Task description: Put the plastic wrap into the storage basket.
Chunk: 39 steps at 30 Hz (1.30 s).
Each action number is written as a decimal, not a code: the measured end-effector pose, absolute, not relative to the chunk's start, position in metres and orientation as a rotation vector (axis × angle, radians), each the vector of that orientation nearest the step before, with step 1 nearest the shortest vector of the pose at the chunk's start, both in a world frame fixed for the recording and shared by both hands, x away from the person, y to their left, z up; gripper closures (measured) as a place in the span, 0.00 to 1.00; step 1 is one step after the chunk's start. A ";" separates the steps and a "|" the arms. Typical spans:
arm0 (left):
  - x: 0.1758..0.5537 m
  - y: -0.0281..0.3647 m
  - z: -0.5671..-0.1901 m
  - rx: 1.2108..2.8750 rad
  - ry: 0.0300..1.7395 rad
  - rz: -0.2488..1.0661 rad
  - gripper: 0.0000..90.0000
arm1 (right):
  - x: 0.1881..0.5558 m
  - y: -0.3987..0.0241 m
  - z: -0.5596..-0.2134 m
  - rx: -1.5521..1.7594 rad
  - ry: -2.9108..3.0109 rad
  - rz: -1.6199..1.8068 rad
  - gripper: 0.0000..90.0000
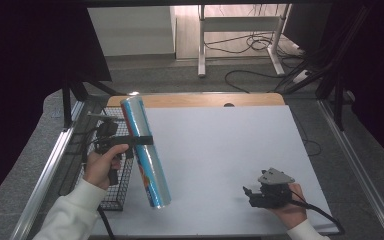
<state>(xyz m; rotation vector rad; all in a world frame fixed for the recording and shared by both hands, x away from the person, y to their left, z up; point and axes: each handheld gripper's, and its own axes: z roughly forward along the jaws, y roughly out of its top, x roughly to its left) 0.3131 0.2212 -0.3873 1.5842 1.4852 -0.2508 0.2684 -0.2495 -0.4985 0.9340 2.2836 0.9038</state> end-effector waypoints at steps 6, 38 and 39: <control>0.310 0.234 -0.380 1.572 1.492 -0.231 0.36 | 0.269 -0.249 -0.499 0.935 2.283 0.902 0.18; 0.300 0.335 -0.369 1.451 1.594 -0.167 0.36 | 0.269 -0.249 -0.500 0.941 2.277 0.888 0.18; 0.300 0.338 -0.369 1.449 1.595 -0.165 0.36 | 0.269 -0.249 -0.500 0.941 2.278 0.888 0.18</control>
